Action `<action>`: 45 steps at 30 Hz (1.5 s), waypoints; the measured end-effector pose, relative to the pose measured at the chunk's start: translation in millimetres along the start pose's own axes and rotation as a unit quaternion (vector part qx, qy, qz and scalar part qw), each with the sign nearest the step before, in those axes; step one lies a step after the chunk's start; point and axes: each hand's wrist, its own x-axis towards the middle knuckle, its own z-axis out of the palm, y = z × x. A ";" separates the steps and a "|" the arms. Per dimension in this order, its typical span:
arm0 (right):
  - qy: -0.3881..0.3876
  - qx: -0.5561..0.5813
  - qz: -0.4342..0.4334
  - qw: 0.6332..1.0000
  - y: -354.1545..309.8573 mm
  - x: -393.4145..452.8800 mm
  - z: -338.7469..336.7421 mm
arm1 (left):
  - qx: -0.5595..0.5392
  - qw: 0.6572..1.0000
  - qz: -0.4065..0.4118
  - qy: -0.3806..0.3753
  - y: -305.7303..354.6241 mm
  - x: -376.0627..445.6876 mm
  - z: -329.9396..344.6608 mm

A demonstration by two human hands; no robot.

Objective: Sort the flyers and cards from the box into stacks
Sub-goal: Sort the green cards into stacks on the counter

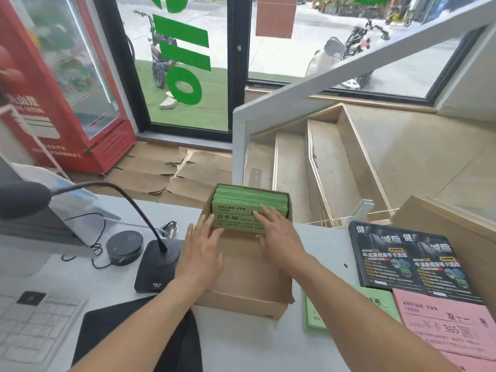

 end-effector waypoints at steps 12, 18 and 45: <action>0.122 -0.046 0.000 0.991 12.0 28.7 35.6 | -0.034 0.999 -0.008 0.011 -10.6 0.9 11.7; 0.136 -0.074 0.023 0.988 14.2 32.6 36.8 | -0.023 1.000 -0.004 0.001 -10.1 1.0 11.4; 0.212 0.045 -0.052 0.975 62.8 -195.6 -71.1 | -0.333 0.896 0.264 0.129 85.0 -91.6 -4.0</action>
